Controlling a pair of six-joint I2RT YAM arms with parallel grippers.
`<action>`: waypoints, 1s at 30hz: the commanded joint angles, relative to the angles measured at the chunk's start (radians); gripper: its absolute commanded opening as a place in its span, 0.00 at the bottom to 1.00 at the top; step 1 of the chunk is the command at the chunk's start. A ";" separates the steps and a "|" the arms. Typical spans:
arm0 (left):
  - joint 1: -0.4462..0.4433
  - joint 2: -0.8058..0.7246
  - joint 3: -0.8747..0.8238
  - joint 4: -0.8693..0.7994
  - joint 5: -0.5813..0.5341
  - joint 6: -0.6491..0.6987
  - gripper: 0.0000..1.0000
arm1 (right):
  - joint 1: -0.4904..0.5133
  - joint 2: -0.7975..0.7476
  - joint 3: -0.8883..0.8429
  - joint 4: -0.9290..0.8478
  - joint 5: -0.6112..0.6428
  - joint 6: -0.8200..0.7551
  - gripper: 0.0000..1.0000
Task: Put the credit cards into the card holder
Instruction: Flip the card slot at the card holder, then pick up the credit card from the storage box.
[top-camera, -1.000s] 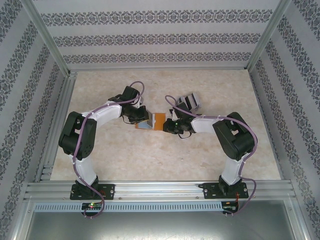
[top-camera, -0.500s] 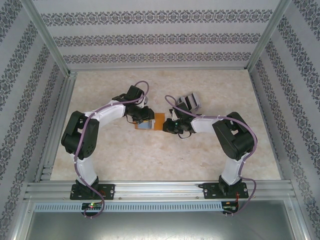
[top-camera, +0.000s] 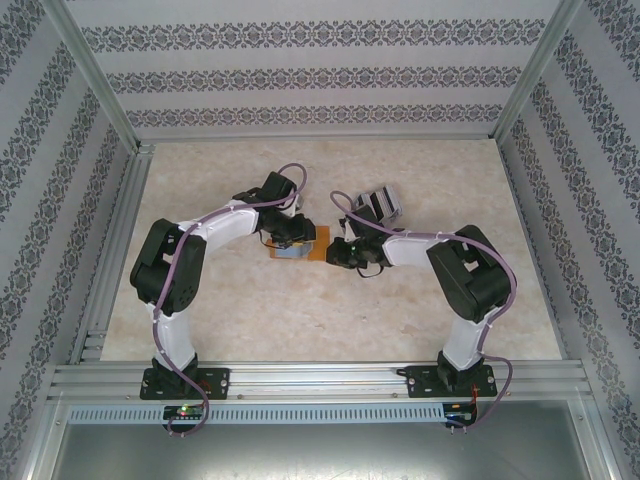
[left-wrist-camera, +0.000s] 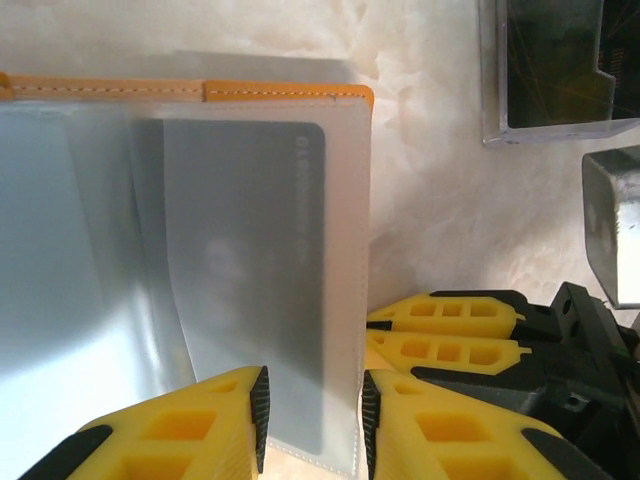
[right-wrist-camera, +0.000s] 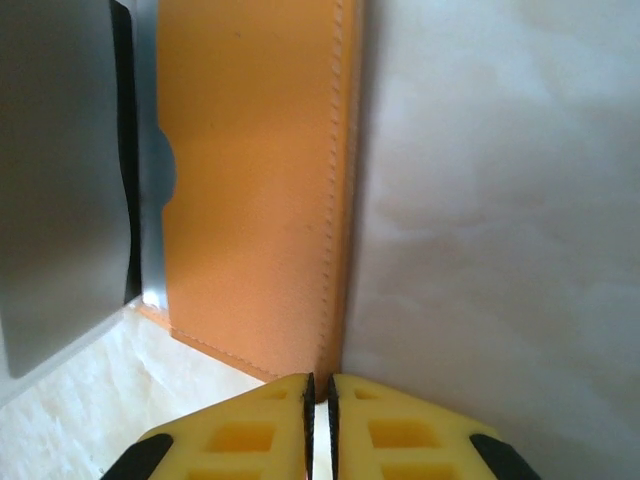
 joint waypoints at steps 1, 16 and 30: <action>-0.011 0.008 0.037 -0.019 0.000 -0.003 0.33 | -0.018 -0.084 -0.021 -0.083 0.025 -0.023 0.16; -0.012 0.031 0.087 0.011 0.004 0.000 0.33 | -0.156 -0.278 -0.003 -0.222 0.048 -0.116 0.17; -0.019 0.126 0.247 0.114 0.028 -0.079 0.34 | -0.401 -0.374 0.187 -0.384 -0.014 -0.261 0.18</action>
